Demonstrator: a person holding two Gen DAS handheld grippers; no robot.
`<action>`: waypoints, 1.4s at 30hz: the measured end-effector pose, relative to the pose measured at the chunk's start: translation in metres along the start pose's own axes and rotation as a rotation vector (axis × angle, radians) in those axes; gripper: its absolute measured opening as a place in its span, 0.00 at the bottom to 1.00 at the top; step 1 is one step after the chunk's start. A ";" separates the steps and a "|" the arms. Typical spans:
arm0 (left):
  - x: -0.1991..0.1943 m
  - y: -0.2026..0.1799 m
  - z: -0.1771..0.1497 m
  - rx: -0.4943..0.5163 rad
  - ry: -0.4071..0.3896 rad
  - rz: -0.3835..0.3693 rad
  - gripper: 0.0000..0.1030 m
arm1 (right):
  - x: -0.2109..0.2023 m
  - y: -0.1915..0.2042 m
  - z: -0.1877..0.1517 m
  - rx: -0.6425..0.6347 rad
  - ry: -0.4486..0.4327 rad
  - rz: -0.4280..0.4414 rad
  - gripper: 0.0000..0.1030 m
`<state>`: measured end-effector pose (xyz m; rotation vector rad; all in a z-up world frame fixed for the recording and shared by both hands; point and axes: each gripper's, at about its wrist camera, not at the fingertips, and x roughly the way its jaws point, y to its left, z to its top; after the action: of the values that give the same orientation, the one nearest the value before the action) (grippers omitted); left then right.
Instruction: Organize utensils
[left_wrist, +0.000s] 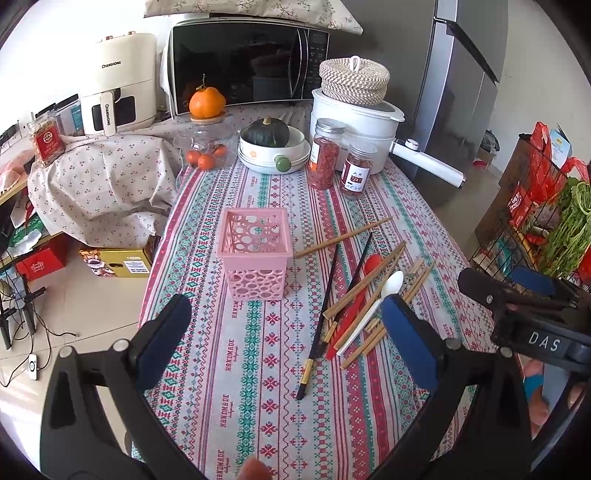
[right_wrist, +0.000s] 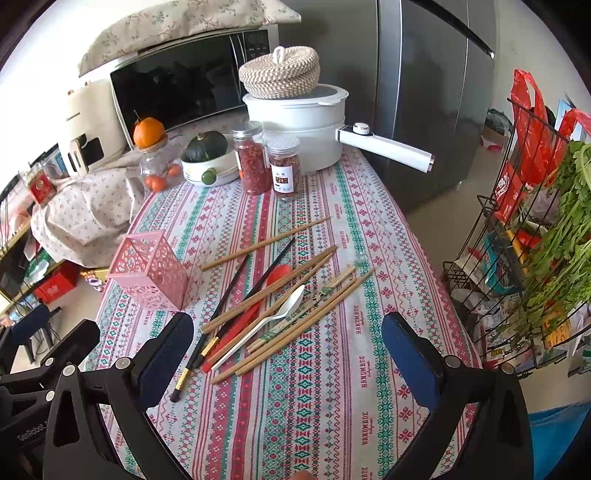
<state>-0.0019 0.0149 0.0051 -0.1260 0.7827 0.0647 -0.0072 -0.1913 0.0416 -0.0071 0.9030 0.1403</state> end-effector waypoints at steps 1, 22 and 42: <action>0.000 -0.001 0.000 0.002 -0.001 0.001 0.99 | 0.000 0.000 0.000 0.000 0.000 0.001 1.00; -0.002 -0.005 0.000 0.017 -0.013 0.002 0.99 | 0.001 -0.001 -0.001 -0.001 0.000 -0.002 1.00; -0.003 -0.007 -0.001 0.023 -0.022 0.006 0.99 | 0.004 -0.009 0.000 0.005 0.008 -0.009 1.00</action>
<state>-0.0034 0.0073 0.0071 -0.1008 0.7617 0.0620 -0.0036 -0.1995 0.0386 -0.0071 0.9116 0.1293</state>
